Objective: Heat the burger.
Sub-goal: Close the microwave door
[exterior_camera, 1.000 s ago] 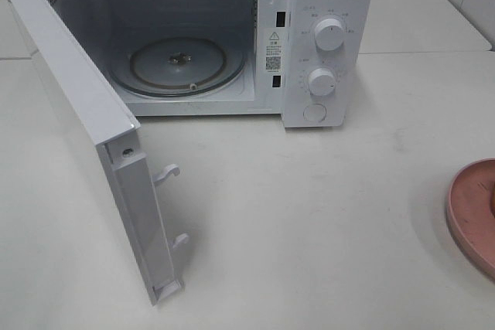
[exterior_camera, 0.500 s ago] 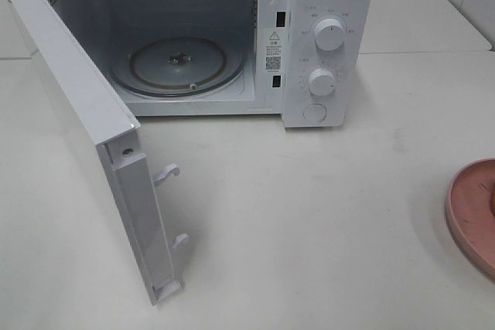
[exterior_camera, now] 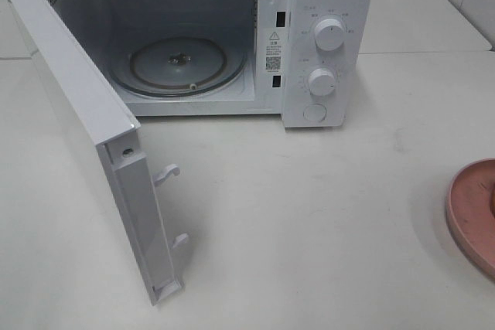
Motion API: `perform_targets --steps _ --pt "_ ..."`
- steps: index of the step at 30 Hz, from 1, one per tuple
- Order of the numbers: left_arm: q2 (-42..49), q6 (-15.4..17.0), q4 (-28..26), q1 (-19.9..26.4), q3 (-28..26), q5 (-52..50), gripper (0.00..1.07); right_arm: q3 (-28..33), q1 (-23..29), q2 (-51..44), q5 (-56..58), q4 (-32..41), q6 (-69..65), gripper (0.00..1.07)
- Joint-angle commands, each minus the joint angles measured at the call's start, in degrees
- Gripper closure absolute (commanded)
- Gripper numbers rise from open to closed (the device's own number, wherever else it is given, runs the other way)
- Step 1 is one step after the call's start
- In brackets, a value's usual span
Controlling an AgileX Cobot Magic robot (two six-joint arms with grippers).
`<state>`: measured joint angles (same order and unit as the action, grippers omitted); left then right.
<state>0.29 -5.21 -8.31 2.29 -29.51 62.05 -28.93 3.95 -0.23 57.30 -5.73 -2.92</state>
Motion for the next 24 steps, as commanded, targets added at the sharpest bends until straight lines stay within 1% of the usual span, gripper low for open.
perform_targets --steps 1,24 --pt "0.4 0.4 0.1 0.2 0.0 -0.7 0.09 0.2 -0.3 -1.5 -0.3 0.2 0.3 0.31" --pt "0.4 0.4 0.1 0.2 0.0 -0.7 0.09 0.2 -0.3 -1.5 -0.3 0.2 0.3 0.32"
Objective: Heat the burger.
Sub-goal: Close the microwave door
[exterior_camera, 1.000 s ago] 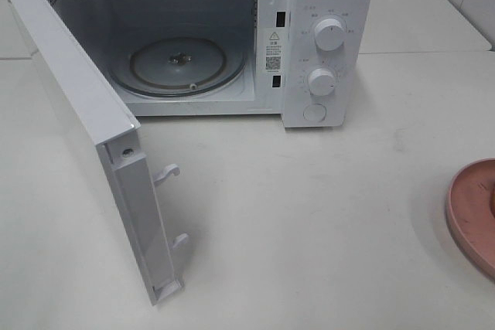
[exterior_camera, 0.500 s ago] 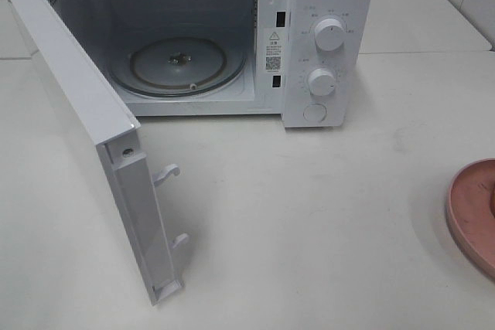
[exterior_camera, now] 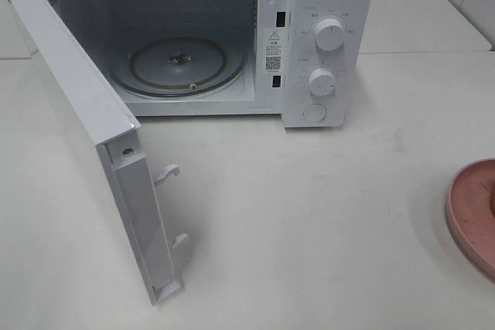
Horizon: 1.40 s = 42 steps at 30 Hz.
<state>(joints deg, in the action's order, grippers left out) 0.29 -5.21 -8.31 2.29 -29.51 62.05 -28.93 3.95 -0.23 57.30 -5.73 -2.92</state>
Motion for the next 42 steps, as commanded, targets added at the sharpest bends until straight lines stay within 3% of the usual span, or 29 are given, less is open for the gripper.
perform_targets --steps 1,24,29,31,32,33,34,35,36,37,38,39,40,41,42 --pt "0.4 0.4 0.1 0.2 0.0 -0.7 0.09 0.2 -0.3 -1.5 -0.3 0.2 0.3 0.32" --pt "-0.5 1.0 -0.8 0.2 -1.3 -1.8 0.09 0.2 -0.3 -1.5 -0.3 0.2 0.3 0.32" --pt "-4.5 1.3 -0.7 0.2 -2.6 -3.9 0.16 0.2 -0.3 -1.5 -0.3 0.2 0.3 0.32" --pt "-7.3 1.3 -1.1 0.2 -2.6 -6.9 0.28 0.2 -0.3 -1.5 -0.3 0.2 0.3 0.32" --pt "-7.3 1.3 -1.1 0.2 -2.6 -6.9 0.28 0.2 -0.3 -1.5 -0.3 0.2 0.3 0.32" --pt "-9.5 1.3 -1.3 0.2 -2.6 -9.7 0.4 0.2 -0.3 -1.5 -0.3 0.2 0.3 0.32" --pt "-10.5 1.3 -1.2 0.2 -2.6 -10.9 0.46 0.2 -0.3 -1.5 -0.3 0.2 0.3 0.32" --pt "-10.5 1.3 -1.2 0.2 -2.6 -10.9 0.46 0.2 -0.3 -1.5 -0.3 0.2 0.3 0.32" --pt "-12.5 1.3 -1.1 0.2 -2.6 -13.5 0.58 0.2 -0.3 -1.5 -0.3 0.2 0.3 0.32" --pt "-12.5 1.3 -1.1 0.2 -2.6 -13.5 0.58 0.2 -0.3 -1.5 -0.3 0.2 0.3 0.32" --pt "-14.8 1.3 -1.0 0.2 -2.6 -16.1 0.71 0.2 -0.3 -1.5 -0.3 0.2 0.3 0.32" --pt "-14.8 1.3 -1.0 0.2 -2.6 -16.1 0.71 0.2 -0.3 -1.5 -0.3 0.2 0.3 0.32" --pt "-17.0 1.3 -1.0 0.2 -2.6 -18.9 0.78 0.2 -0.3 -1.5 -0.3 0.2 0.3 0.32" --pt "-18.0 1.3 -1.1 0.2 -2.6 -19.9 0.93 0.2 -0.3 -1.5 -0.3 0.2 0.3 0.32" --pt "-18.0 1.3 -1.1 0.2 -2.6 -19.9 0.93 0.2 -0.3 -1.5 -0.3 0.2 0.3 0.32"
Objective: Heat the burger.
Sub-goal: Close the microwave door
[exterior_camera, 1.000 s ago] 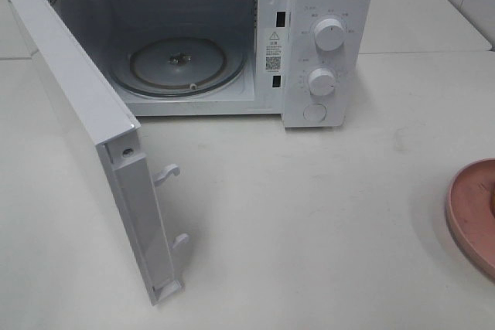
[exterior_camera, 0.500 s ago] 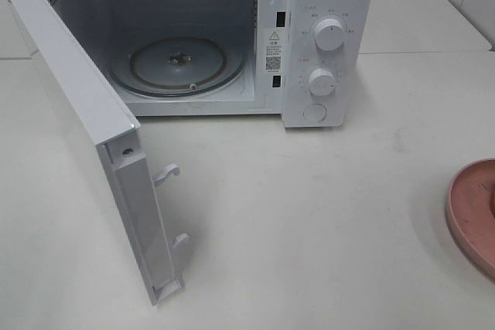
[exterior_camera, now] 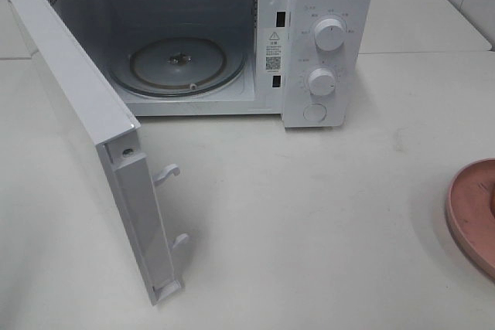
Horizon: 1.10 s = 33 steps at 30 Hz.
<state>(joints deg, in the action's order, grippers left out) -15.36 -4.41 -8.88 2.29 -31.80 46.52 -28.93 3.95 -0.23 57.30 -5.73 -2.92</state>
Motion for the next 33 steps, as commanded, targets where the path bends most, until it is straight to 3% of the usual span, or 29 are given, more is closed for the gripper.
perform_targets --steps 1,3,5,8,10,13,14,15,17,26,28,33 --pt "-5.0 0.4 -1.0 0.2 -0.3 -6.8 1.07 0.2 -0.3 -1.5 -0.3 0.2 0.3 0.32" --pt "-6.3 -0.1 -1.1 0.2 -0.3 -8.2 1.07 0.2 -0.3 -1.5 -0.3 0.2 0.3 0.32" --pt "-10.4 -3.4 -3.8 0.2 1.0 -15.2 1.07 0.2 -0.3 -1.5 -0.3 0.2 0.3 0.32" --pt "-11.1 -5.2 -4.9 0.2 1.7 -17.7 1.07 0.2 -0.3 -1.5 -0.3 0.2 0.3 0.32" --pt "-14.0 -12.4 -10.0 0.2 5.3 -28.0 1.07 0.2 -0.3 -1.5 -0.3 0.2 0.3 0.32" --pt "-14.6 -13.8 -11.1 0.2 6.1 -29.9 1.07 0.2 -0.3 -1.5 -0.3 0.2 0.3 0.32" --pt "-15.6 -17.2 -13.5 0.2 8.1 -34.1 1.07 0.2 -0.3 -1.5 -0.3 0.2 0.3 0.32" --pt "-15.6 -17.2 -13.5 0.2 8.1 -34.1 1.07 0.2 -0.3 -1.5 -0.3 0.2 0.3 0.32" --pt "-18.6 -20.8 -17.6 0.2 11.6 -42.6 1.07 0.2 -0.3 -1.5 -0.3 0.2 0.3 0.32" --pt "-24.1 -21.0 -18.0 0.1 16.0 -53.4 1.07 0.2 -0.3 -1.5 -0.3 0.2 0.3 0.32" --pt "-27.0 -20.5 -17.2 -2.5 17.2 -61.1 1.07 0.2 -0.3 -1.5 -0.3 0.2 0.3 0.32" --pt "-31.5 -19.0 -15.4 -8.1 17.3 -67.1 1.07 0.2 -0.3 -1.5 -0.3 0.2 0.3 0.32"
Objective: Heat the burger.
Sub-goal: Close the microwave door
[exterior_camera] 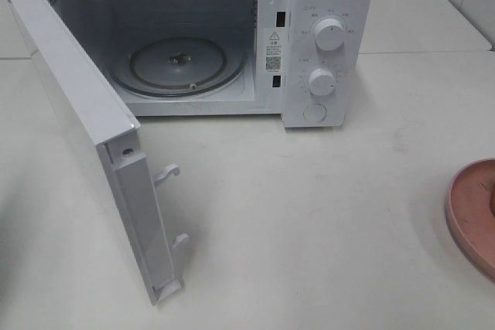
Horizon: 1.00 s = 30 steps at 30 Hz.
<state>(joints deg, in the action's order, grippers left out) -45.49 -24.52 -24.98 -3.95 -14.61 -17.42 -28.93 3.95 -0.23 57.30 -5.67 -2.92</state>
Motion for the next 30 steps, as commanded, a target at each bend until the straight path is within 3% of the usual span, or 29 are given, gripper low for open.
perform_targets --steps 1,5,10,11,13,14,15,16,19,30 --pt "-4.4 2.5 1.4 -4.2 0.1 -6.0 1.07 0.2 -0.3 -1.5 -0.3 0.1 0.3 0.32" --pt "-8.8 5.2 3.2 -7.2 0.1 -9.3 1.07 0.2 -0.3 -1.5 -0.3 0.1 0.3 0.32" --pt "-16.4 10.0 10.7 -11.3 0.1 -15.3 1.07 0.2 -0.3 -1.5 -0.3 0.1 0.3 0.32" --pt "-19.4 12.6 14.5 -12.5 0.1 -18.6 1.07 0.2 -0.3 -1.5 -0.3 0.1 0.3 0.32" --pt "-21.0 14.2 16.5 -12.9 0.1 -20.7 1.07 0.2 -0.3 -1.5 -0.3 0.1 0.3 0.32" --pt "-24.2 17.5 19.9 -13.1 0.1 -24.4 1.07 0.2 -0.3 -1.5 -0.3 0.1 0.3 0.32" --pt "-24.2 17.5 19.9 -13.1 0.1 -24.4 1.07 0.2 -0.3 -1.5 -0.3 0.1 0.3 0.32" --pt "-27.2 20.1 22.3 -13.1 0.1 -27.0 1.07 0.2 -0.3 -1.5 -0.3 0.1 0.3 0.32" --pt "-31.0 22.9 25.8 -13.1 0.1 -29.0 1.07 0.2 -0.3 -1.5 -0.3 0.1 0.3 0.32" --pt "-40.9 26.0 27.8 -15.2 -5.0 -35.2 1.07 0.2 -0.3 -1.5 -0.3 0.1 0.3 0.32"
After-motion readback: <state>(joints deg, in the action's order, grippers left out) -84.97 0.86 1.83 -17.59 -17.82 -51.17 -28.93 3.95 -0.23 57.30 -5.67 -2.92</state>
